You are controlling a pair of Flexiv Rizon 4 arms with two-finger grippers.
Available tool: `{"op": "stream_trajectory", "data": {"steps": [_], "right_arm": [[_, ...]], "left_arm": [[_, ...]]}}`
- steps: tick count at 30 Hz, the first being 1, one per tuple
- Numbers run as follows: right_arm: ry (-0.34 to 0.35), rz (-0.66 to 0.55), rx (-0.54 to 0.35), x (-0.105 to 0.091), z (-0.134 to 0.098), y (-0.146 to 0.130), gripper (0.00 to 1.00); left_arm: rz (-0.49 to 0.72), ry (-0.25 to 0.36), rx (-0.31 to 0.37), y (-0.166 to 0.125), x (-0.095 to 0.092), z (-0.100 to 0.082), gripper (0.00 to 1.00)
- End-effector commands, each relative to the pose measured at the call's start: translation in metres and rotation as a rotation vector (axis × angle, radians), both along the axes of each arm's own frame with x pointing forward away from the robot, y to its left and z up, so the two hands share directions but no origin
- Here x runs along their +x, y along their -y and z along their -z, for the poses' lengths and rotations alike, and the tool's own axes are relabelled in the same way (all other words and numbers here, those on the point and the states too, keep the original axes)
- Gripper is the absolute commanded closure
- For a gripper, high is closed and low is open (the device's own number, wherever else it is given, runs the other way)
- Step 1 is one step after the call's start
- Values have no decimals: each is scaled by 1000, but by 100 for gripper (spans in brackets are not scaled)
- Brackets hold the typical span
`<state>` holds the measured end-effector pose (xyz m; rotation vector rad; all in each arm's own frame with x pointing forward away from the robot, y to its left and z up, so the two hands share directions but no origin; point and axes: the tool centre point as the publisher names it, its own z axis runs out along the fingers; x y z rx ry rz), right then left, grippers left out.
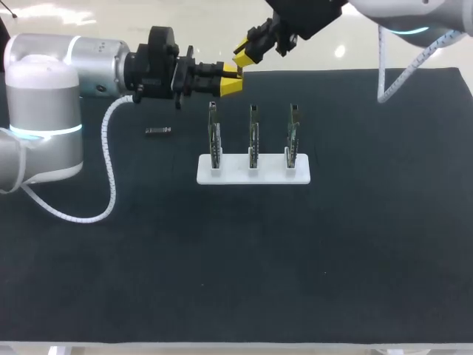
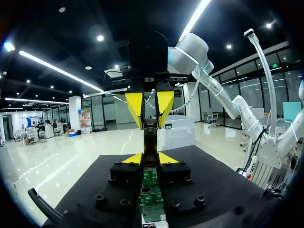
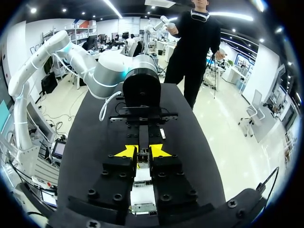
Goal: Pick up the optical module with the left hand, and insert it into the network port with the right hand.
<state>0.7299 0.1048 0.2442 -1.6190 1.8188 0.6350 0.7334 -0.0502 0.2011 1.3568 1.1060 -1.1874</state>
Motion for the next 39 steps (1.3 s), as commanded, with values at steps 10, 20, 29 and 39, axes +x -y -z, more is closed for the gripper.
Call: {"op": "stream_trajectory", "data": {"steps": [10,20,29,39], "right_arm": [[-4,-8,-12,2,0,-3,100],[-3,-19,-18,5,-1,-2,100],[-5,-33,-22,7,-1,-3,100],[-5,-53,-26,10,-2,-6,100]], "left_arm": [[1,1,0,1,1,0,0],[18,18,71,-28,-9,-2,0],[16,25,216,-71,-25,-17,0],[-56,32,445,-107,-23,-18,0]]}}
